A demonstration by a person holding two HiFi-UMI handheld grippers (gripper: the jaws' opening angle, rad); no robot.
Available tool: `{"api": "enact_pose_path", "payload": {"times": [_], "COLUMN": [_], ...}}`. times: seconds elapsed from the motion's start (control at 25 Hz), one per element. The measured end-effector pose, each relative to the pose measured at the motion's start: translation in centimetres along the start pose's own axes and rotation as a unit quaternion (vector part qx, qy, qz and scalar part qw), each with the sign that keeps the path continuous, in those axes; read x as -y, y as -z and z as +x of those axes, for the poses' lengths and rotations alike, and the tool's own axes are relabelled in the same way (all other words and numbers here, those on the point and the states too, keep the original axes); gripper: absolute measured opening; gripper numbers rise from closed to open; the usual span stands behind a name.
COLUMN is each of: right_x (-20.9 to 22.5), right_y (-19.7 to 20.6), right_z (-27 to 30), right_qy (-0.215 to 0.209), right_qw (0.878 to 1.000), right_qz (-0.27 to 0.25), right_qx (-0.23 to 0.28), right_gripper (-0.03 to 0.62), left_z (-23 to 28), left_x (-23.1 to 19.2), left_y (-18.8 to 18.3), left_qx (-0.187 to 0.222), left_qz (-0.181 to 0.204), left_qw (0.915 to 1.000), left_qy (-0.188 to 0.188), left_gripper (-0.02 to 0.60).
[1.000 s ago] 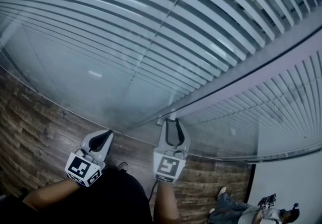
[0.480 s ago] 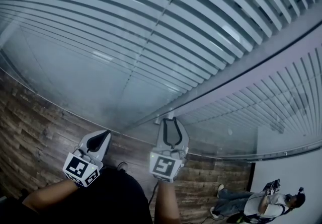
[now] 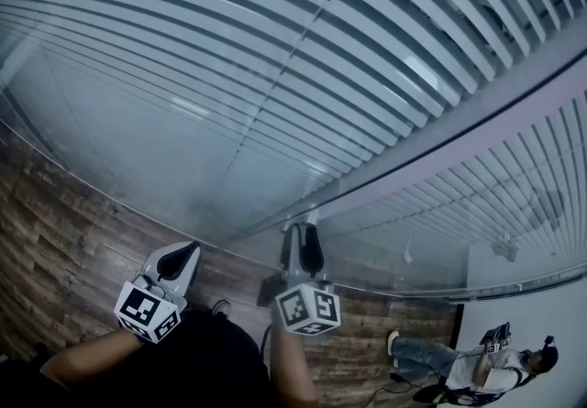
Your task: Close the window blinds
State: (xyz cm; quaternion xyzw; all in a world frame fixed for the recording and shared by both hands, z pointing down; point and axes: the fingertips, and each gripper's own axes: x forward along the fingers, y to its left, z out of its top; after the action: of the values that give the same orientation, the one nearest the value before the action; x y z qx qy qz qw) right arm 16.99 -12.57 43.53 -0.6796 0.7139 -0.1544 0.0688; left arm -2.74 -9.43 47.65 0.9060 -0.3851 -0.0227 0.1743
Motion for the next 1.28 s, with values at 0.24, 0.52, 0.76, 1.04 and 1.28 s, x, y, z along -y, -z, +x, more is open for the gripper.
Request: {"api": "enact_pose_path", "payload": {"times": [0.24,0.52,0.76,1.04,1.28], "right_x": [-0.2,-0.5,-0.3,-0.7,-0.8], "right_y": [-0.4,-1.2,-2.0,-2.3,-1.8], "right_z": [-1.2,0.1,0.0,0.2,0.2], "right_qy": [0.023,0.035,0.053,0.058,0.081], "right_qw": [1.0,0.999,0.985,0.954,0.9], "right_qz": [0.0,-0.022,-0.165,-0.294,-0.425], "right_qx": [0.011,0.016,-0.01,-0.028,-0.062], "right_gripper": [0.16,0.133,0.13,0.132,0.13], "left_z": [-1.0,-0.6,-0.1,0.2,0.1], "left_x": [0.8,-0.7,-0.5,-0.1,0.1], "left_y": [1.0,0.5,-0.1,-0.2,0.0], "left_qx": [-0.01,0.001,-0.001,0.0,-0.003], "left_qz": [-0.003,-0.01,-0.015,-0.012,-0.015], "left_qw": [0.9999,0.9999,0.9998,0.9999,0.9999], "left_qy": [0.009,-0.006,-0.012,-0.007,-0.005], "left_gripper": [0.002,0.002,0.002,0.002,0.002]}}
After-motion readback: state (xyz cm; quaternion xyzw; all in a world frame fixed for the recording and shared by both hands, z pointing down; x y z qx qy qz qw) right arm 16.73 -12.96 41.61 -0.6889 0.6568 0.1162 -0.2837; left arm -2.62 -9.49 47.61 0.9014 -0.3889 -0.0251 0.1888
